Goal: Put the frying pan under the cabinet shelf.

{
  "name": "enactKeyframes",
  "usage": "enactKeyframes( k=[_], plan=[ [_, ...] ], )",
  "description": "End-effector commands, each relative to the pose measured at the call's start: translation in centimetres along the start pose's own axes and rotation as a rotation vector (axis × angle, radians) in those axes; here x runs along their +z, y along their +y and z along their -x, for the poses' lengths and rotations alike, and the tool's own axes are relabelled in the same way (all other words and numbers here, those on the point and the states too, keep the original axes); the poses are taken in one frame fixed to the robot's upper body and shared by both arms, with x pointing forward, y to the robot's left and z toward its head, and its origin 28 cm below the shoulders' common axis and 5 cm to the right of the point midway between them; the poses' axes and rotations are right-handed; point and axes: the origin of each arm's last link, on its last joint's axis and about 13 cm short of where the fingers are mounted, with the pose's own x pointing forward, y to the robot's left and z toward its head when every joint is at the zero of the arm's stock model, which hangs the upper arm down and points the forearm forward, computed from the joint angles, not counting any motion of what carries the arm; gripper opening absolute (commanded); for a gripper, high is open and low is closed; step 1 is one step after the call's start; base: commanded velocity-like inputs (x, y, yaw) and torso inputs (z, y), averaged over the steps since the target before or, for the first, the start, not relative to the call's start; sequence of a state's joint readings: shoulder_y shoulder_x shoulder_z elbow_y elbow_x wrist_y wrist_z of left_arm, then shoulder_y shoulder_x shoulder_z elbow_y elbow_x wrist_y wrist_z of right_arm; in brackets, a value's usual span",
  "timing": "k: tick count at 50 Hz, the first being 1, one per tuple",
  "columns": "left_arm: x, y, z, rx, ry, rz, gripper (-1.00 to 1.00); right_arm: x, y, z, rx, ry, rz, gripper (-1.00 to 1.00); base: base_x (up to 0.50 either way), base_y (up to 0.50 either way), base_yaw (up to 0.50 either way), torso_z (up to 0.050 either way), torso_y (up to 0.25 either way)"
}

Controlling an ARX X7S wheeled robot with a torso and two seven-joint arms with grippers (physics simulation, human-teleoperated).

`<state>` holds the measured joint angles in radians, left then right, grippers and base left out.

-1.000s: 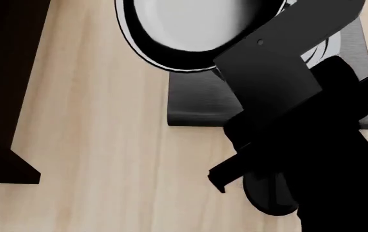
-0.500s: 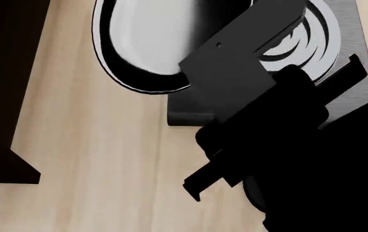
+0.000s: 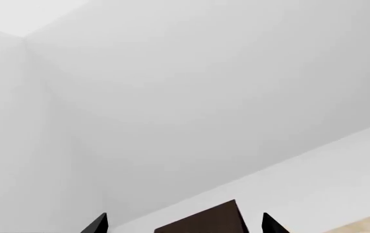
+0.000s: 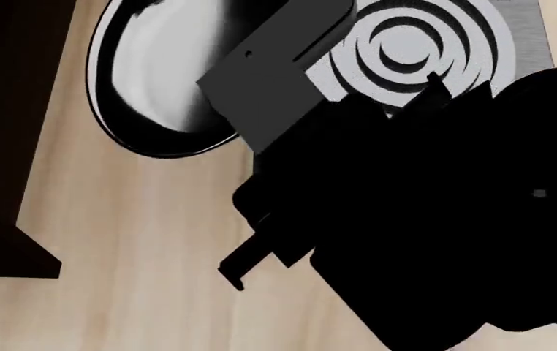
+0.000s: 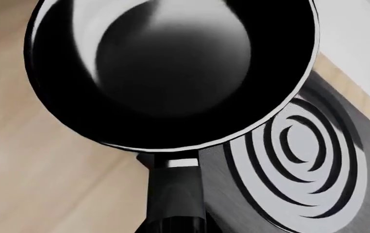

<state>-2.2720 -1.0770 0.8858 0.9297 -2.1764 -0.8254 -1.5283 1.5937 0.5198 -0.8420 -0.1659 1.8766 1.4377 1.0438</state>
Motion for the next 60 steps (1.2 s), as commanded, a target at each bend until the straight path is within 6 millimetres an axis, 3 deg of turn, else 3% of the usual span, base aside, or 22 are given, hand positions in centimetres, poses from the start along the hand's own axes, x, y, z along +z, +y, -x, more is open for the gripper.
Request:
enactKeyframes(
  k=[1, 26, 46, 60],
  plan=[
    [0.0, 0.3, 0.3, 0.011, 0.0, -0.003, 1.0, 1.0, -0.4, -1.3, -0.016, -0.009, -0.005, -1.0, 0.0, 0.0, 0.0, 0.0, 0.0],
    [-0.5, 0.1, 0.4, 0.007, 0.005, -0.002, 1.0, 0.8, 0.0, -5.4, 0.056, 0.021, -0.039, -1.0, 0.0, 0.0, 0.0, 0.0, 0.002],
    [-1.1, 0.3, 0.5, 0.017, 0.023, -0.016, 1.0, 0.4, 0.7, -10.8, 0.143, 0.021, -0.093, -1.0, 0.0, 0.0, 0.0, 0.001, 0.002],
    [-1.6, 0.3, 0.5, 0.019, 0.037, -0.023, 1.0, 0.7, 1.4, -12.4, 0.189, 0.007, -0.109, -1.0, 0.0, 0.0, 0.0, 0.001, 0.001]
  ],
)
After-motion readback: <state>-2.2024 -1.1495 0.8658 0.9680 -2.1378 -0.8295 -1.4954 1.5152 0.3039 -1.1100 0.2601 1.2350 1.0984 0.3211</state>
